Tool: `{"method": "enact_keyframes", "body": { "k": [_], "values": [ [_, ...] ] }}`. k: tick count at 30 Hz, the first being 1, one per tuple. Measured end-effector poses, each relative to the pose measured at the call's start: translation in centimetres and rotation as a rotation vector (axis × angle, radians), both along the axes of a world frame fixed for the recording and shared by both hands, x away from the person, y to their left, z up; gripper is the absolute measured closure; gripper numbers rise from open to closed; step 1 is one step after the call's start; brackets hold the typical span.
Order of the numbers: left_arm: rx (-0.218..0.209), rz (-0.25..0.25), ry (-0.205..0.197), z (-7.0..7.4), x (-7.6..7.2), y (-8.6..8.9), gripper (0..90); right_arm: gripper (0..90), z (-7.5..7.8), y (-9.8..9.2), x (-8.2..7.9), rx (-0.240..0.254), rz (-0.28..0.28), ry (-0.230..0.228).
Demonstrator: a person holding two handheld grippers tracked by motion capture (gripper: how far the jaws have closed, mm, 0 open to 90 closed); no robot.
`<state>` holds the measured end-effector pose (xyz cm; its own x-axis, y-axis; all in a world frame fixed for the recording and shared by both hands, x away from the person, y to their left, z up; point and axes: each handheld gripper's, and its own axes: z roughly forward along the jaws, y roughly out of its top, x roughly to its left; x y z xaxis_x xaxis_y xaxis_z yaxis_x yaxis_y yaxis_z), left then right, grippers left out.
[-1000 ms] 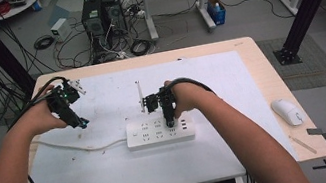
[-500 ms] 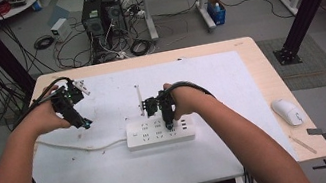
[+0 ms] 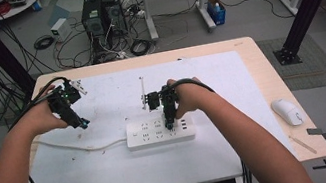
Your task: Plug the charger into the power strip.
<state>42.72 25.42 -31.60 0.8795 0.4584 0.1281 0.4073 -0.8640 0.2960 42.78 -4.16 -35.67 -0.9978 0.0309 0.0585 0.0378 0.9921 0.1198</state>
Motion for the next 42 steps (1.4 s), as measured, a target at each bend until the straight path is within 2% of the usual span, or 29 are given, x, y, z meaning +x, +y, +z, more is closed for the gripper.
{"method": "enact_keyframes", "body": {
  "k": [1,2,4,5,6,8,9,10,13,16,17,22,23,27,28,29,38,42],
  "values": [
    [0.0,0.0,0.0,0.0,0.0,0.0,1.7,42.7,0.0,0.0,0.0,0.0,0.0,0.0],
    [0.009,-0.007,0.002,0.2,0.1,-0.1,1.6,40.0,0.7,-0.7,0.2,0.038,-0.029,-0.008],
    [0.011,-0.008,0.0,0.3,0.1,-0.2,1.7,39.6,1.1,-1.1,0.3,0.057,-0.049,0.003],
    [0.008,-0.009,-0.001,0.3,0.1,-0.3,1.6,36.1,1.5,-1.5,0.5,0.077,-0.062,0.0],
    [0.012,-0.01,0.0,0.4,0.1,-0.4,1.6,32.5,1.9,-2.0,0.7,0.092,-0.099,-0.004],
    [0.012,-0.015,0.003,0.6,0.1,-0.7,1.6,28.8,2.7,-3.1,0.9,0.136,-0.132,0.002],
    [0.012,-0.015,0.003,0.6,0.1,-0.7,1.7,28.8,2.7,-3.1,0.9,0.136,-0.132,0.002],
    [0.014,-0.02,0.004,0.7,0.2,-0.8,1.7,25.1,2.9,-3.4,1.0,0.156,-0.156,0.005],
    [0.018,-0.031,0.011,0.9,0.3,-1.3,1.6,22.6,3.8,-4.5,1.2,0.204,-0.182,-0.012],
    [0.03,-0.043,0.019,1.1,0.4,-1.5,1.6,21.3,4.2,-5.0,1.1,0.214,-0.189,-0.02],
    [0.033,-0.058,0.027,1.3,0.4,-1.7,1.6,15.7,4.5,-5.4,1.2,0.226,-0.203,-0.042],
    [0.036,-0.074,0.038,1.8,0.5,-2.0,1.6,13.3,5.2,-6.5,1.2,0.224,-0.23,-0.057],
    [0.041,-0.085,0.048,2.2,0.8,-2.0,1.6,12.0,5.5,-7.1,1.2,0.217,-0.249,-0.074],
    [0.053,-0.091,0.059,2.7,1.2,-2.2,1.6,10.4,6.3,-8.0,1.2,0.199,-0.267,-0.077],
    [0.053,-0.095,0.061,2.9,1.4,-2.3,1.6,2.9,6.6,-8.2,1.3,0.185,-0.276,-0.091],
    [0.054,-0.098,0.06,3.1,1.4,-2.3,1.6,1.8,6.8,-8.6,1.4,0.166,-0.287,-0.11],
    [0.058,-0.096,0.075,4.0,2.5,-3.0,1.6,0.9,8.6,-10.3,2.2,0.095,-0.305,-0.099],
    [0.062,-0.115,0.072,3.9,2.5,-3.8,1.6,0.9,8.8,-10.5,2.5,0.111,-0.308,-0.101]
  ]
}}
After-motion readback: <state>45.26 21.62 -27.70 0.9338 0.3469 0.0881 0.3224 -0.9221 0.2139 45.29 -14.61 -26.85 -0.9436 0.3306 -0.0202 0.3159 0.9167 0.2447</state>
